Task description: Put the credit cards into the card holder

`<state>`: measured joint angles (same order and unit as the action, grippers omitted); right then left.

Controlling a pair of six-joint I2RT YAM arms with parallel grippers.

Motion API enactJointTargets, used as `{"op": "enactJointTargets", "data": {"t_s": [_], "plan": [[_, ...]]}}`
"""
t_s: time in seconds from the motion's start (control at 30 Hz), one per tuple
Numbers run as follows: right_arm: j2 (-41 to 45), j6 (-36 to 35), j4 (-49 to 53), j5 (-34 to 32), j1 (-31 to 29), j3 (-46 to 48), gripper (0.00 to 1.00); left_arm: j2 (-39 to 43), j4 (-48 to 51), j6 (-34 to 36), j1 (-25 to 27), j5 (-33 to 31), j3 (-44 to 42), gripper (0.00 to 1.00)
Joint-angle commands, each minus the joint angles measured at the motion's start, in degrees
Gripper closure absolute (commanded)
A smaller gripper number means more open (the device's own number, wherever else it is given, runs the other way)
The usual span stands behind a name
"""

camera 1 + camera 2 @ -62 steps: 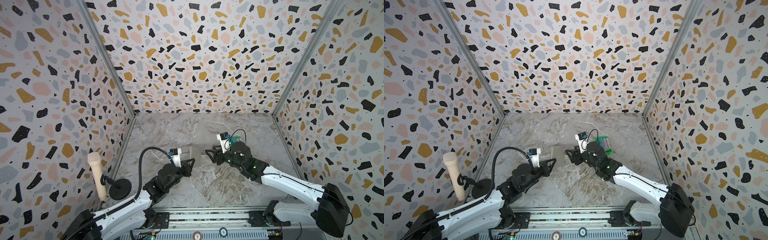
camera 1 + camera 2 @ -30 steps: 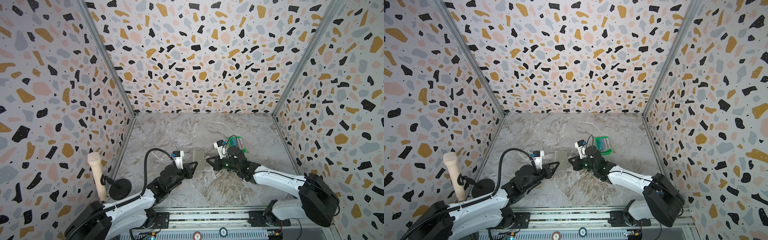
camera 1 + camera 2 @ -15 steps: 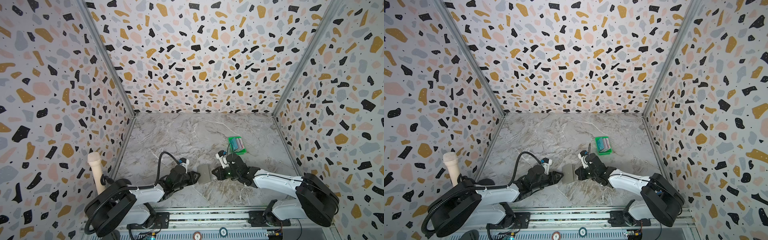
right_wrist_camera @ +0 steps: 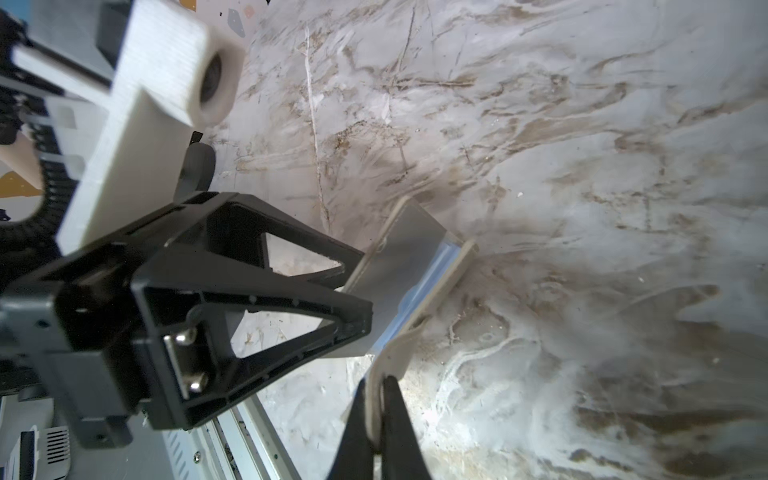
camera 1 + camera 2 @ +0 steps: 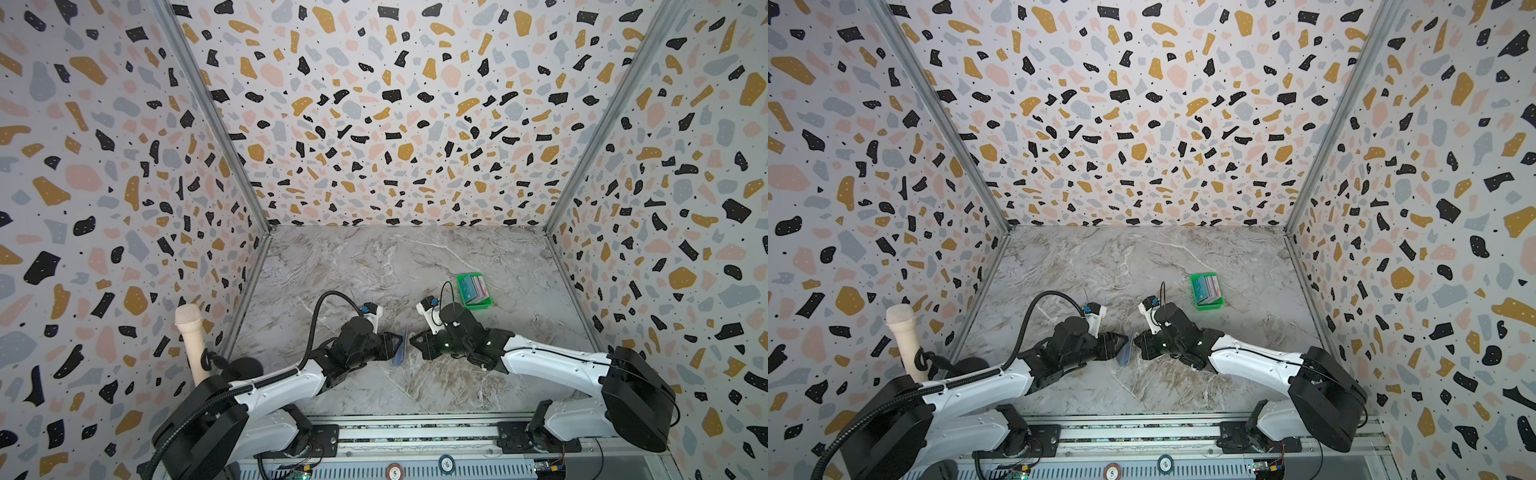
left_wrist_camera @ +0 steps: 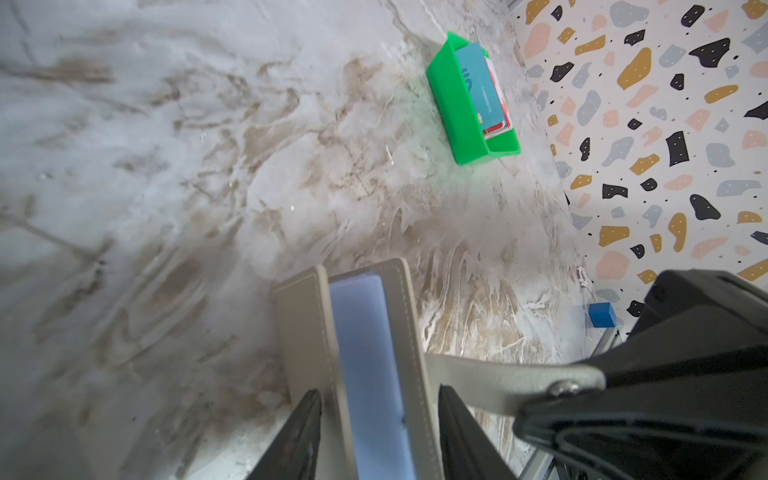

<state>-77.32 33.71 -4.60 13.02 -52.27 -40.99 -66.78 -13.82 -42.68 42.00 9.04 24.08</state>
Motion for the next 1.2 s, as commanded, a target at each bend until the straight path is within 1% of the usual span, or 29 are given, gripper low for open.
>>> {"op": "enactJointTargets", "data": {"t_s": [0.0,0.1,0.27,0.33,0.4,0.6,0.77,0.93,0.97,1.0,1.13,1.17], "plan": [[-0.6,-1.42,2.35,-1.3,-0.49,-2.35,1.0,0.03,6.11,5.04,-0.01,-2.86,1.66,0.52],[-1.07,-2.25,4.52,-2.89,-1.34,-3.83,1.0,-0.84,7.53,6.15,0.1,-3.92,2.63,0.52],[-0.21,-1.48,5.47,-4.83,-0.29,-2.21,1.0,-2.09,8.24,6.11,0.01,-6.64,1.97,0.62],[0.2,-0.76,5.65,-5.36,1.13,-0.46,1.0,-2.88,8.71,6.2,-0.07,-7.63,1.47,0.68],[0.36,-0.24,5.9,-5.89,2.93,1.41,1.0,-3.47,8.58,6.2,-0.27,-7.63,0.7,0.71],[0.32,1.04,5.39,-6.57,7.47,6.38,1.0,-6.04,3.57,4.29,-0.33,-4.25,-3.36,0.75],[0.07,2.17,5.61,-9.27,8.4,8.88,1.0,-8.8,3.65,4.95,-0.29,-3.67,-4.38,0.76],[0.01,3.01,5.27,-9.48,8.59,10.26,1.0,-9.04,2.36,4.8,-0.25,-2.25,-4.76,0.77],[0.14,3.02,5.51,-9.66,8.59,10.23,0.98,-9.17,2.16,4.7,-0.25,-1.99,-4.67,0.78],[0.72,2.88,5.86,-9.67,8.59,10.08,0.93,-9.36,2.09,4.7,-0.25,-1.63,-4.46,0.79],[6.93,0.0,8.36,-8.09,8.59,8.12,0.64,-8.94,1.98,4.37,-0.21,-0.74,-4.08,0.79],[8.67,-0.78,8.81,-7.29,8.59,7.59,0.6,-8.67,1.96,4.23,-0.24,-0.62,-4.12,0.78]]}}
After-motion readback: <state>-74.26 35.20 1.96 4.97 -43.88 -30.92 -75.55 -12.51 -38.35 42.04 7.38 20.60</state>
